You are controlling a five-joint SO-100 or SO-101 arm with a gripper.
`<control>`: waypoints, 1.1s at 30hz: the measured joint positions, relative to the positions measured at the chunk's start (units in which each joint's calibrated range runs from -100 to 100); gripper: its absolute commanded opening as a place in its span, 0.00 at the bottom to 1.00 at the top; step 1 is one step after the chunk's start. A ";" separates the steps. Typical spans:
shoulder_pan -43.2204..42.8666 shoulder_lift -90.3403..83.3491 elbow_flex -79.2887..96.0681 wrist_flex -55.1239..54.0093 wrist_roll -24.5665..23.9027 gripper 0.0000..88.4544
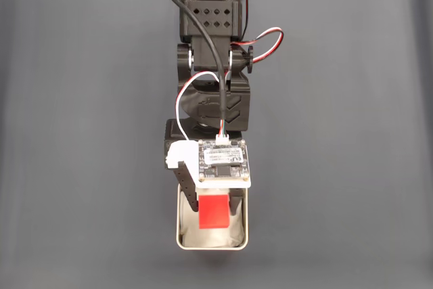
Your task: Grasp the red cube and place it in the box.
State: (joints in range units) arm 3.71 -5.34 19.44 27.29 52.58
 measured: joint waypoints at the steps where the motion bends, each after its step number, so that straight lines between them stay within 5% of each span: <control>1: 0.00 0.00 0.09 0.08 0.00 0.37; 8: 0.00 0.00 0.09 1.59 0.73 0.44; 33: -0.45 -0.09 1.36 1.67 0.93 0.45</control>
State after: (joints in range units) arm 3.26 -5.43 20.80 28.96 53.50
